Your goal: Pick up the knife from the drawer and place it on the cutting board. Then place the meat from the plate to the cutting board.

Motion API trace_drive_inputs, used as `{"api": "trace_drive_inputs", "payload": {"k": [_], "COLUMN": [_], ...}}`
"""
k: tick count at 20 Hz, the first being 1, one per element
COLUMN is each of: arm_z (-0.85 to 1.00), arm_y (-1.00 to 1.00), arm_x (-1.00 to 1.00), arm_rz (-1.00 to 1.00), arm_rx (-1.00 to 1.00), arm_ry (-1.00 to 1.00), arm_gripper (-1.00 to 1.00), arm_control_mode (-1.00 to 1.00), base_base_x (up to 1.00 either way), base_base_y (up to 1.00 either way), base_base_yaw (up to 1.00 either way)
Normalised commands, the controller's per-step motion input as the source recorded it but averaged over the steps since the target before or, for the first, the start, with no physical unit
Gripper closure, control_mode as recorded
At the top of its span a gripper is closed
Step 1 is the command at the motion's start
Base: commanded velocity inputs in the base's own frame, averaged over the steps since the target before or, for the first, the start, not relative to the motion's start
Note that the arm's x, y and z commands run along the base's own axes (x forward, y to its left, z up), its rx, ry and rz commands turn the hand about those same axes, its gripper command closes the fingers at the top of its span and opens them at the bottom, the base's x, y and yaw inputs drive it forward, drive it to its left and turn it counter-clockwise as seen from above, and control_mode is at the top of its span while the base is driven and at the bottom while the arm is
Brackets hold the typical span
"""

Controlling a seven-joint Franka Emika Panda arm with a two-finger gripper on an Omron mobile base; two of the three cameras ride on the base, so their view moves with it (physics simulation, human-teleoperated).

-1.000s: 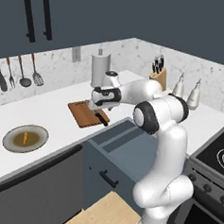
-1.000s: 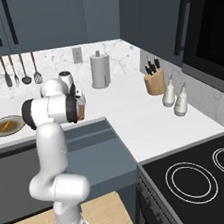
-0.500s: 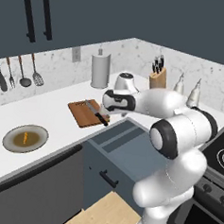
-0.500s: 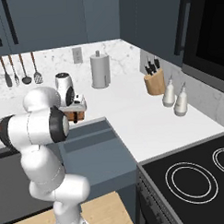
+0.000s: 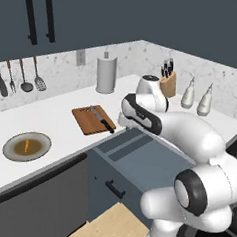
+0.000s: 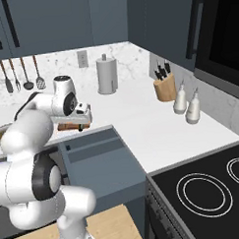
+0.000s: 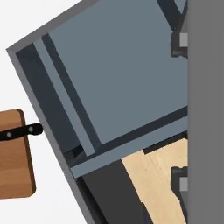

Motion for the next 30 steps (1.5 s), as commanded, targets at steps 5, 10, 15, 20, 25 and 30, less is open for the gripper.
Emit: {"api": "trace_drive_inputs", "payload": {"k": [5,10,15,20,25,30], "arm_z": [-0.01,-0.03,0.00,0.00,0.00,0.00], "arm_y": [-0.32,-0.02,0.00,0.00,0.01,0.04], "arm_x": [-0.76,-0.23,0.00,0.00,-0.03,-0.06], "arm_rz": [0.03,0.06,0.02,0.00,0.00,0.01], "arm_rx": [0.00,-0.01,0.00,0.00,0.00,0.00], "arm_ry": [0.00,0.02,0.00,0.00,0.00,0.00], "arm_gripper": [-1.00,-1.00,-1.00,-1.00,-1.00,-1.00], "arm_control_mode": [-1.00,-1.00,-1.00,-1.00,-1.00,1.00], "base_base_x": [0.00,0.00,0.00,0.00,0.00,-0.33], "base_base_y": [0.00,0.00,0.00,0.00,0.00,0.24], "base_base_yaw": [0.00,0.00,0.00,0.00,0.00,0.10]}}
